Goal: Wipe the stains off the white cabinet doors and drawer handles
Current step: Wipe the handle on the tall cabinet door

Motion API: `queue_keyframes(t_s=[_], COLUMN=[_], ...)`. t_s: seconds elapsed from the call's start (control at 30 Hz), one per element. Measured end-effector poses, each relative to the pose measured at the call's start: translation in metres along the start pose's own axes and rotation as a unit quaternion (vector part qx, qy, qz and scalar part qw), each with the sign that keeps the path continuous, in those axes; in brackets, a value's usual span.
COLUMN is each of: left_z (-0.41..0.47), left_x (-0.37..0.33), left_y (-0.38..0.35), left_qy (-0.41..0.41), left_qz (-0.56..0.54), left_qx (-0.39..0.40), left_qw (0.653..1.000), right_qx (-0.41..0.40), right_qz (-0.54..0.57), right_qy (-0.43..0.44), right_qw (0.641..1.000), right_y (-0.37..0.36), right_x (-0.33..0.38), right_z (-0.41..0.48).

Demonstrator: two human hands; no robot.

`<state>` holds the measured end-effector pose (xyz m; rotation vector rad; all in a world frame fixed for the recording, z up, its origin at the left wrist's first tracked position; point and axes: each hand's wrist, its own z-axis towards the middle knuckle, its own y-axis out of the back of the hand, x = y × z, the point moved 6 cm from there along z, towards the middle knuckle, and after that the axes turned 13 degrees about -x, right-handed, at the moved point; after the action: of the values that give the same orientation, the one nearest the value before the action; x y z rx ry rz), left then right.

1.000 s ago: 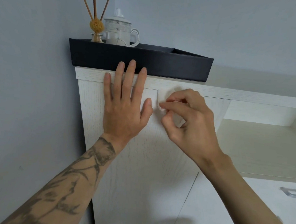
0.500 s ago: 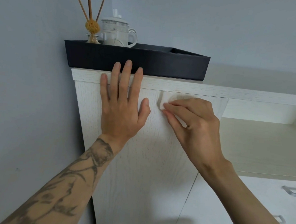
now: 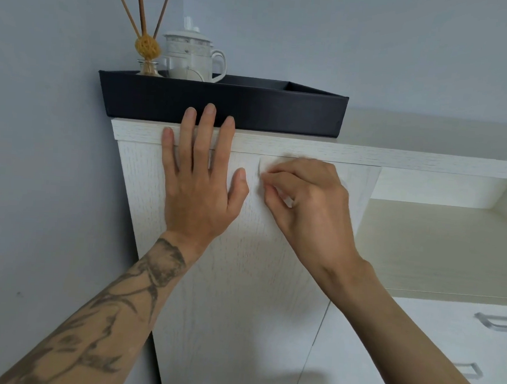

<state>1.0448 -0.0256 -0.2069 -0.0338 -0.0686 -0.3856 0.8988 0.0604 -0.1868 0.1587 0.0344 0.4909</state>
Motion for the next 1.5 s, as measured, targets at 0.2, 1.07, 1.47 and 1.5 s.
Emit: queue_keyframes(t_s=[0.2,1.07,1.47,1.5], left_z=[0.000,-0.001,-0.001,-0.001], left_x=[0.000,0.000,0.000,0.000], left_y=[0.000,-0.001,-0.002,-0.002], left_qy=[0.003,0.009,0.010,0.009], left_qz=[0.000,-0.005,-0.007,-0.007], left_qx=[0.002,-0.005,-0.004,-0.005], left_qw=[1.000,1.000,1.000,1.000], right_qx=[-0.024,-0.038,-0.035,-0.036], right_qz=[0.020,0.117,0.148,0.156], right_qy=[0.027,-0.232,-0.220,-0.221], right_qw=[0.999,0.965,0.964,0.962], right_y=[0.023,0.069,0.068,0.068], right_x=[-0.013,-0.074,-0.078,-0.079], right_z=[-0.011,-0.028,-0.033,-0.033])
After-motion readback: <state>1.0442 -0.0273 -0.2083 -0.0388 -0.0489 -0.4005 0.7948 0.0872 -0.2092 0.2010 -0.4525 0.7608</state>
